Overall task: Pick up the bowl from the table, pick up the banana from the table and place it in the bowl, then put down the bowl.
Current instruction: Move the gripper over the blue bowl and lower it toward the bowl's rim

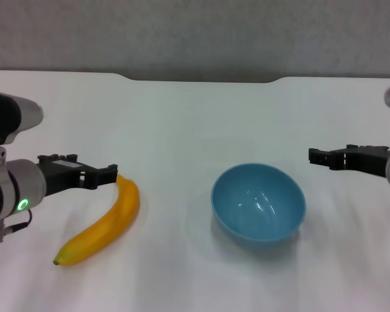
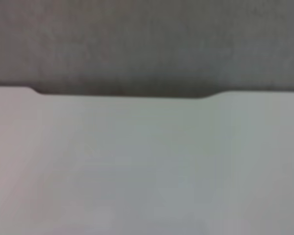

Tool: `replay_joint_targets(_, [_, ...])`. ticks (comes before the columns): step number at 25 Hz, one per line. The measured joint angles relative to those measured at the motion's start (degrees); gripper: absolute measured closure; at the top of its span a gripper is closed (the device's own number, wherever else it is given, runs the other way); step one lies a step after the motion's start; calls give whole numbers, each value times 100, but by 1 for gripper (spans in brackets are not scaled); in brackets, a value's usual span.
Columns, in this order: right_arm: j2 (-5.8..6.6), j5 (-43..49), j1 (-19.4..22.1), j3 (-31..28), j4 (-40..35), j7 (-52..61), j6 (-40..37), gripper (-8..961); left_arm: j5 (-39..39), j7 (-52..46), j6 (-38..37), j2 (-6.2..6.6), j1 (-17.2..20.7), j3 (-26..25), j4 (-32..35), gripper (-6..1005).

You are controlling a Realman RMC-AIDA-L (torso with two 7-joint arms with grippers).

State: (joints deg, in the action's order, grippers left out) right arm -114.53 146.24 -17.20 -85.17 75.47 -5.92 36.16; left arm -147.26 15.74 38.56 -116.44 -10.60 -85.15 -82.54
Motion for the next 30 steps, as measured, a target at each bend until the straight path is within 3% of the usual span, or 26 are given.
replay_joint_targets(3, [-3,-181,-613,-585,-218,-413,1280,103,-160,8,77,0,13,-55,-11,139])
replay_joint_targets(7, [-20,-216,-1062,-756,-590,-689,1839,103,-530,-17,369,0,-49,-137,-71,142])
replay_joint_targets(16, [-26,-228,-1436,-773,-1153,-719,1968,103,-818,-57,356,-39,-67,-82,-14,147])
replay_joint_targets(23, [-52,-864,-1646,-694,-1565,-1002,1895,103,-821,-62,205,-45,-76,-30,103,152])
replay_joint_targets(30, [-34,-938,-2039,-741,-2481,-1046,1747,102,-822,-63,187,-45,-140,-28,223,157])
